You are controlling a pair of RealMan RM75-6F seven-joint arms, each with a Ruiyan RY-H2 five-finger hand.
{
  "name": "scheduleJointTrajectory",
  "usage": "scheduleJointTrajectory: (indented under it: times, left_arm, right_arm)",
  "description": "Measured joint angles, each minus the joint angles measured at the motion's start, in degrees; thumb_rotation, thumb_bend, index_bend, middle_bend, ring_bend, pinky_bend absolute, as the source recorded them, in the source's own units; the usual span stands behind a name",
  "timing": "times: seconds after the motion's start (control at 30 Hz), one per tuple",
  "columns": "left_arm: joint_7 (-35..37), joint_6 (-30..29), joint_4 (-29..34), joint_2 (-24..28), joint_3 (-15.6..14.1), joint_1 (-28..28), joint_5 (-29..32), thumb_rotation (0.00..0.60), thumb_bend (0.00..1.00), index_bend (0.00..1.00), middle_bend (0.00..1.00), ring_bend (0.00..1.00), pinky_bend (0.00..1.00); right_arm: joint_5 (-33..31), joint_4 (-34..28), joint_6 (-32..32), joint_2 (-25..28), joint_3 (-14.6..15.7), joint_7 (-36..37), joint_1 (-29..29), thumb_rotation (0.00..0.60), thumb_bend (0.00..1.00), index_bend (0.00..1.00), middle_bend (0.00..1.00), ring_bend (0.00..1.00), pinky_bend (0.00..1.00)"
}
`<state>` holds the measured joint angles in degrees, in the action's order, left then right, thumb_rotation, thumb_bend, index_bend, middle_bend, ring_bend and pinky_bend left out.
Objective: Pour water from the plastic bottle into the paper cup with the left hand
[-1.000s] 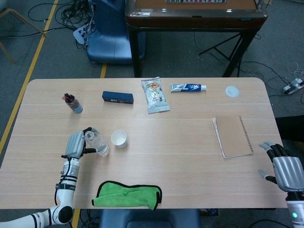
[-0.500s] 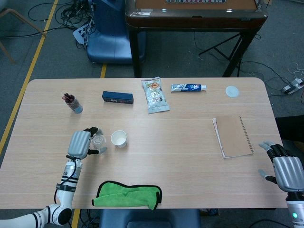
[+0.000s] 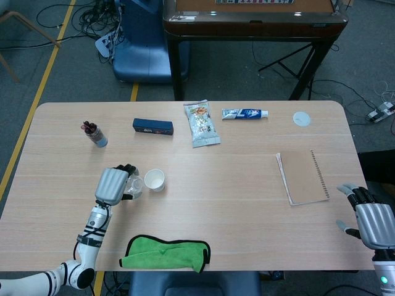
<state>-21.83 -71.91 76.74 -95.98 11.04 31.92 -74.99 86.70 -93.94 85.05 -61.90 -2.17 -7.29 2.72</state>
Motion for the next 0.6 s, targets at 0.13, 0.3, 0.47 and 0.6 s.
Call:
scheduleJointTrajectory:
  times: [0.13,0.3,0.47,0.6]
  left_arm:
    - [-2.0,0.9,-0.6,-0.3,0.6,0.8,1.0,0.600,0.00,0.50,0.54,0.52,0.69]
    - [-3.6,2.5,-2.4,-0.7,1.8,2.1,2.8,0.600,0.00,0.50,0.54,0.52,0.69]
    - [-4.9,3.5,-4.2,-0.7,2.9,3.3,4.1,0.600,0.00,0.50,0.54,0.52,0.69]
    - [-5.6,3.8,-4.9,-0.4,3.3,3.9,4.5,0.600,0.00,0.50,0.54,0.52,0.69]
  right_arm:
    - [0.0,0.0,-0.1,0.0,0.0,0.0,0.0,0.600,0.01,0.25,0.23,0.21,0.39]
    - [0.0,0.0,-0.3,0.0,0.1,0.1,0.1,0.600,0.01,0.25,0.23,0.21,0.39]
    - [-0.2,0.2,-0.6,0.0,0.1,0.3,0.2,0.600,0.01,0.25,0.23,0.21,0.39]
    - [-0.2,0.2,-0.9,-0.1,0.1,0.2,0.3,0.600,0.01,0.25,0.23,0.21,0.39]
